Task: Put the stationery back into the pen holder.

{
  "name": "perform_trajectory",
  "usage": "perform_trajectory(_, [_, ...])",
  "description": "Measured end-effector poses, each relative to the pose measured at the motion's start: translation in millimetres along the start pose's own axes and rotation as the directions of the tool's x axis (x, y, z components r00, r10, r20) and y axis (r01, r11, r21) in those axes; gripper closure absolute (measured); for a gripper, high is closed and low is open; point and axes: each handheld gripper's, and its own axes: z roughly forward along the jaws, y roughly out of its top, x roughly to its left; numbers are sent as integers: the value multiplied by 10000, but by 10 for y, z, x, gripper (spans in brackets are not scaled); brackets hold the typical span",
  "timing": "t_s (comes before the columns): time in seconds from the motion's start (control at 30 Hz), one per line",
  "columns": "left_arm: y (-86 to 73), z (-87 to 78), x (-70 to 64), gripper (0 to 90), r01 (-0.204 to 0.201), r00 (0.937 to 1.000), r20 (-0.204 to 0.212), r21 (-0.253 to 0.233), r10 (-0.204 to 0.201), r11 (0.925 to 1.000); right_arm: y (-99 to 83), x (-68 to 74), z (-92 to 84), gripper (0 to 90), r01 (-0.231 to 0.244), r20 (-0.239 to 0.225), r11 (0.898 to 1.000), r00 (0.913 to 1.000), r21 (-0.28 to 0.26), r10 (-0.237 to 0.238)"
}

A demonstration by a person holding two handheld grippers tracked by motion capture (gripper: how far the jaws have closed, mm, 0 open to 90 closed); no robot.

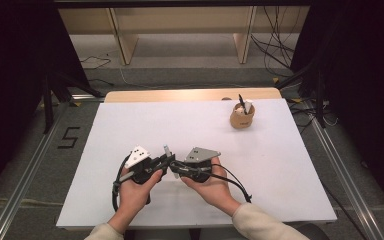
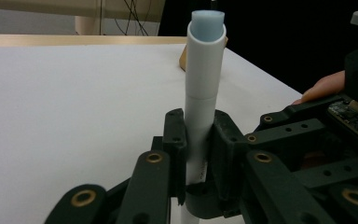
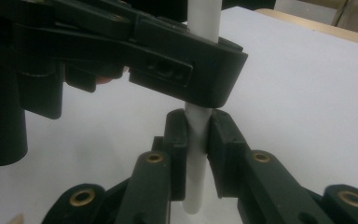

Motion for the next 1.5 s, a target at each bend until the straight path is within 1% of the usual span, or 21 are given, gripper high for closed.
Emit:
perform_trajectory(0.17, [5,-25,14,561,-353,9992,-201,-129,350,9993,9,-67,-45,790,-254,283,9995,9993,-181,259])
perform_trajectory(0.3, [-8,-63,58,484,-540,9971,-534,-109,533,9985,3,-175,-114,790,-397,703,9988,9967,-299,417])
perform_trajectory(0.33, [-15,-73,76,474,-647,9960,-620,-44,643,9979,-1,-210,-135,790,-431,796,9986,9958,-305,454])
perform_trajectory(0.43, [-39,-96,115,443,-777,9924,-938,239,796,9967,-12,-313,-203,790,-545,1098,9978,9922,-366,582])
perform_trajectory(0.57, [-70,-115,164,403,-767,9887,-1243,580,834,9954,-16,-443,-306,790,-745,1487,9960,9855,-500,812])
perform_trajectory(0.67, [-97,-140,206,366,-815,9845,-1472,993,956,9917,-17,-542,-390,790,-861,1805,9944,9789,-611,958])
perform_trajectory(0.7, [-106,-151,225,356,-865,9825,-1548,1148,1039,9896,-20,-577,-418,790,-902,1915,9937,9762,-663,1014])
perform_trajectory(0.8, [-133,-181,274,341,-831,9816,-1598,1370,1048,9871,-30,-686,-517,790,-1024,2259,9914,9669,-810,1183])
perform_trajectory(0.9, [-156,-199,309,313,-805,9818,-1587,1473,1039,9858,-45,-799,-623,790,-1165,2573,9887,9565,-947,1374])
perform_trajectory(1.1, [-189,-206,328,296,-938,9789,-1657,1569,1198,9832,-89,-994,-799,790,-1379,3211,9839,9321,-1136,1677])
perform_trajectory(1.13, [-193,-207,329,293,-929,9787,-1668,1593,1196,9829,-99,-1024,-824,790,-1406,3268,9836,9296,-1129,1704])
perform_trajectory(1.2, [-199,-208,336,290,-979,9784,-1643,1657,1253,9813,-117,-1081,-863,790,-1490,3442,9819,9213,-1171,1809])
perform_trajectory(1.3, [-209,-201,330,288,-958,9786,-1648,1656,1233,9815,-137,-1159,-908,790,-1612,3675,9790,9090,-1249,1966])
perform_trajectory(1.5, [-215,-196,337,285,-956,9784,-1656,1670,1235,9813,-165,-1272,-957,790,-1746,4038,9764,8900,-1275,2119])
